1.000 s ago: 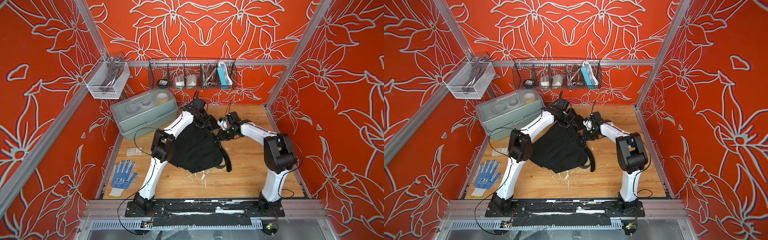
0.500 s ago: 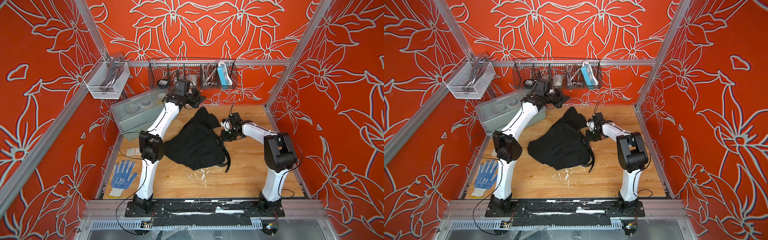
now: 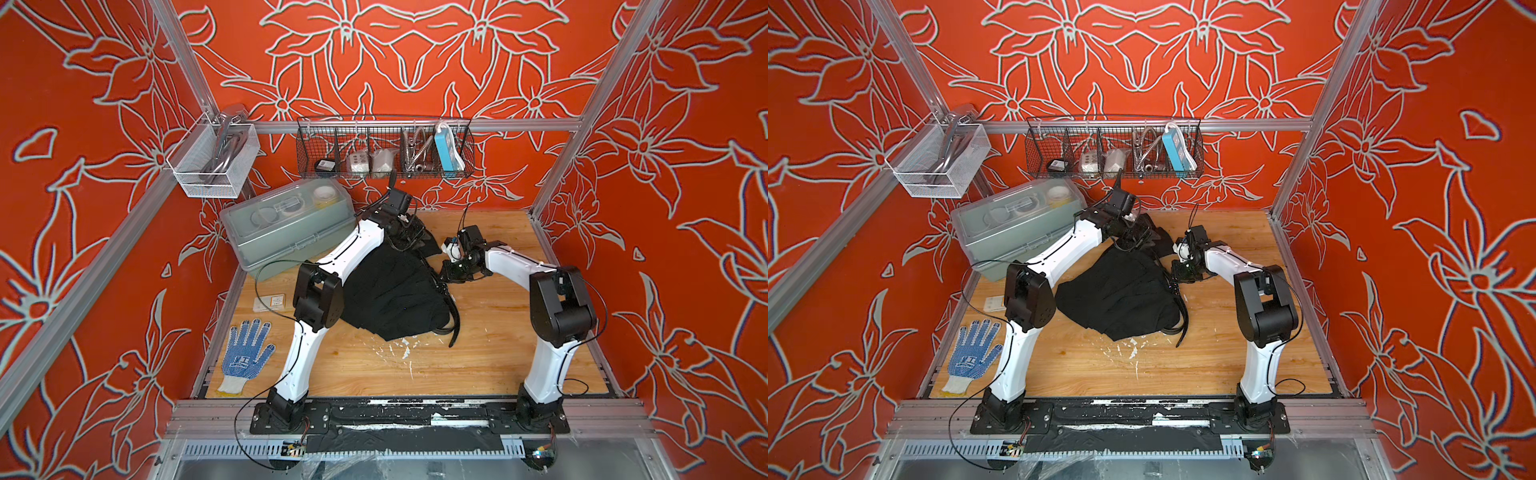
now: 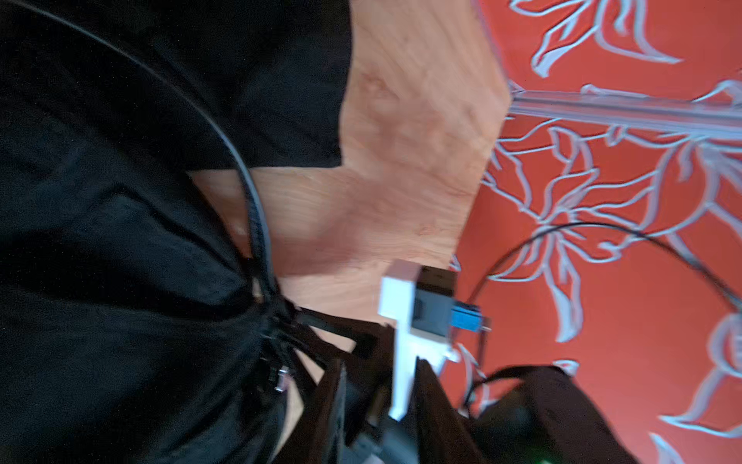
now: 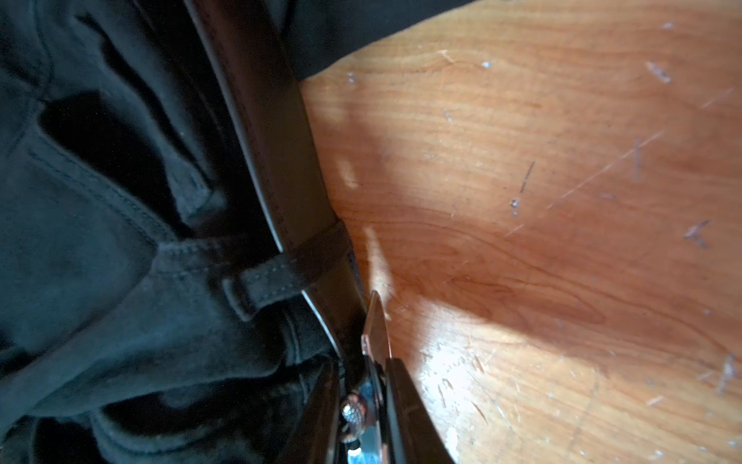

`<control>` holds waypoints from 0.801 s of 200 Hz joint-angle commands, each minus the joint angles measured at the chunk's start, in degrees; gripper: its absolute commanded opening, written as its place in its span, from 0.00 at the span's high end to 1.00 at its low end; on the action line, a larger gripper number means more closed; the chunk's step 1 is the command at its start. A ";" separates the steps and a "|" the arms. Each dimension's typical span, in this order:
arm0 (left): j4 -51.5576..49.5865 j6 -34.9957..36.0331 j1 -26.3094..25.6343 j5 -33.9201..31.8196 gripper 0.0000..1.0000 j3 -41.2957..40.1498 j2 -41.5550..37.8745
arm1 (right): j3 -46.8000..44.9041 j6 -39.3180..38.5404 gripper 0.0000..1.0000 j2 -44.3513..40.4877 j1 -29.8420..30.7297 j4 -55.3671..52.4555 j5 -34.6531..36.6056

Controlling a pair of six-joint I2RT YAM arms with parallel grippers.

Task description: Remove the belt from the trousers

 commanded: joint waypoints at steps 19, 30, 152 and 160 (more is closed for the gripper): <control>-8.03 11.25 -0.70 -9.84 0.62 5.59 5.56 | 0.13 -0.84 1.00 -1.69 1.73 -4.84 0.89; -8.78 11.50 -0.99 -10.75 0.63 6.87 7.00 | 0.44 -0.90 1.00 -1.86 2.20 -5.15 1.29; -8.09 8.88 -2.26 -13.06 0.66 11.46 15.43 | 3.18 -0.85 1.00 0.27 4.67 -6.05 0.74; -7.75 8.58 -2.42 -12.90 0.68 11.52 16.25 | 3.52 -0.96 1.00 0.52 4.92 -6.20 0.83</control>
